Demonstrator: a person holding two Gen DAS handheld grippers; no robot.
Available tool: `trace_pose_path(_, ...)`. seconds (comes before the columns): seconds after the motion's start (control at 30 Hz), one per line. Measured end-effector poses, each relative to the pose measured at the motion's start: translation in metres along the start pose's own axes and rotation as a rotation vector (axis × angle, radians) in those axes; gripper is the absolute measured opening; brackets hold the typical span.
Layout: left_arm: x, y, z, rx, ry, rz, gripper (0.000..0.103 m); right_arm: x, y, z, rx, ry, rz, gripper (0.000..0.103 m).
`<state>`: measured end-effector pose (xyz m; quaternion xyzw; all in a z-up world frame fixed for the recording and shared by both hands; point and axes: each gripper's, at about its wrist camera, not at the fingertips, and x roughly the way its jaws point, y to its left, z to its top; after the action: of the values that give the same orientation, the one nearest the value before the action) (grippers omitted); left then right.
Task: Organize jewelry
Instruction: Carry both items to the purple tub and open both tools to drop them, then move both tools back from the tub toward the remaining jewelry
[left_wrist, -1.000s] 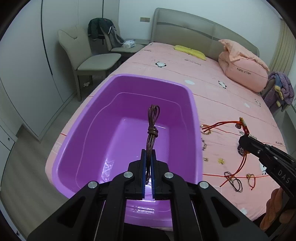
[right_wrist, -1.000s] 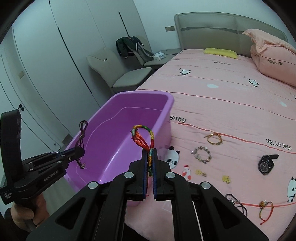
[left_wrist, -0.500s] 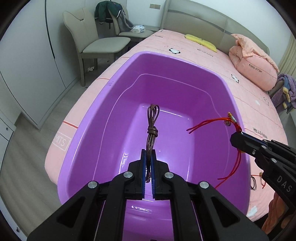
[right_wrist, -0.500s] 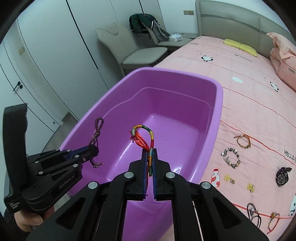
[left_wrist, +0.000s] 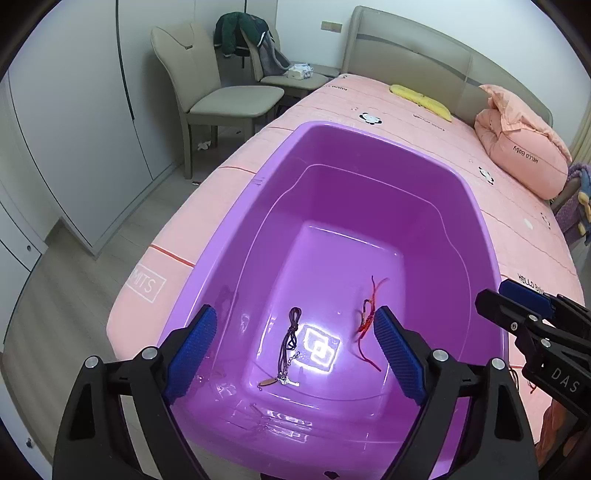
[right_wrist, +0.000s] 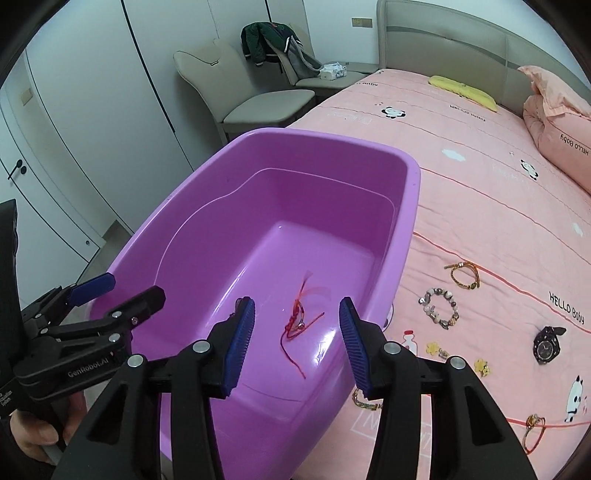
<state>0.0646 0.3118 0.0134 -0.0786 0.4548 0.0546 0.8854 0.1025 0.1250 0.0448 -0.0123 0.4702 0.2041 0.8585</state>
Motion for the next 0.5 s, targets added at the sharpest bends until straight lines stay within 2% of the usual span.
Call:
trace_pose_path(0.17,-0.0026,-0.0029,-0.0006,0.010,0.002,0.036,0.085,-0.0012,-0.0004,-0.0019,0.002,0.001,0.000,0.046)
trace_pose_path(0.5,-0.0072,-0.0074,-0.0022,0.010,0.015,0.050,0.087,-0.0093,-0.0062,-0.0071,0.019,0.002,0.012,0.046)
